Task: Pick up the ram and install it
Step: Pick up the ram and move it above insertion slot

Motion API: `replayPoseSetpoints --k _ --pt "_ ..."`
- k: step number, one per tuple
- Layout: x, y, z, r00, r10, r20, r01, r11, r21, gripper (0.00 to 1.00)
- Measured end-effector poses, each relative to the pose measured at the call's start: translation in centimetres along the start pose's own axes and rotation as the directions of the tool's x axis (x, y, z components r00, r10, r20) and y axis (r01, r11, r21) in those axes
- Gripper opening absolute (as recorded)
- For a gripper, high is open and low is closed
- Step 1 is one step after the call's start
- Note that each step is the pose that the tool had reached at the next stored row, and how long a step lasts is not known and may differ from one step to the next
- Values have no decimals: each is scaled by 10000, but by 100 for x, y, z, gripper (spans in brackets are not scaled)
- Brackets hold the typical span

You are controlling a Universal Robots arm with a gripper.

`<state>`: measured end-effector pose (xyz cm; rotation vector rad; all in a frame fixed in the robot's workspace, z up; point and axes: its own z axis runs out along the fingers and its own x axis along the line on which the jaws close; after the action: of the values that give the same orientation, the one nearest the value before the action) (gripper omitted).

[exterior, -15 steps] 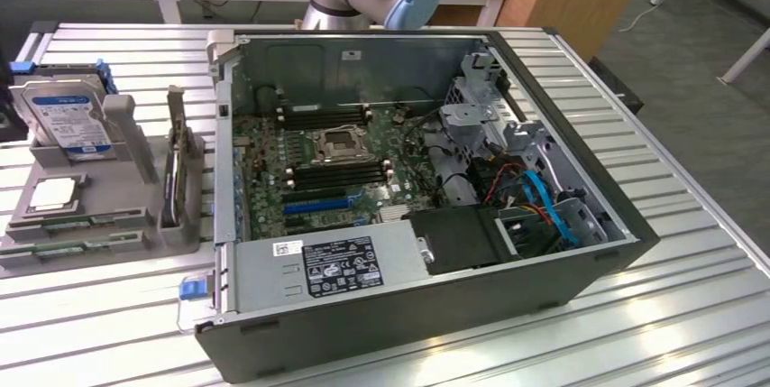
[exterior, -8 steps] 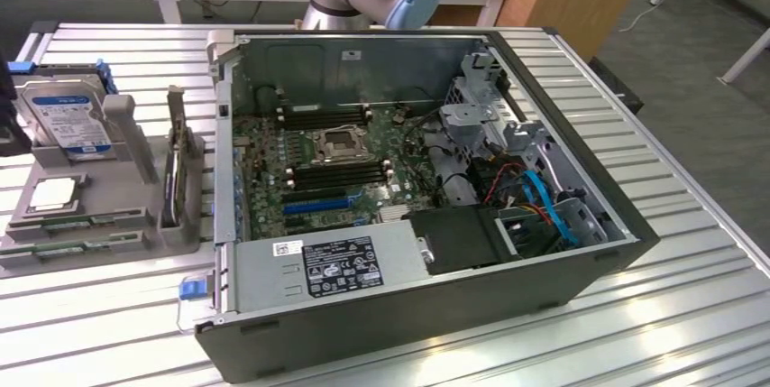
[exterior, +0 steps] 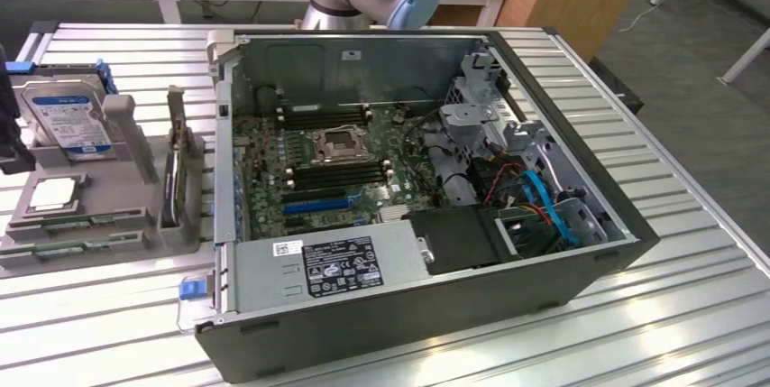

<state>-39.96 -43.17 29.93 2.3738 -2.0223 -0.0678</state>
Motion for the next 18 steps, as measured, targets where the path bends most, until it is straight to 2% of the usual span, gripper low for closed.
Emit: replayPoseSetpoints --k 9,18 --pt "111 7 165 9999 -132 -5 132 9999 1 11" --pt "166 9 326 9998 -178 -7 178 9998 -1 11"
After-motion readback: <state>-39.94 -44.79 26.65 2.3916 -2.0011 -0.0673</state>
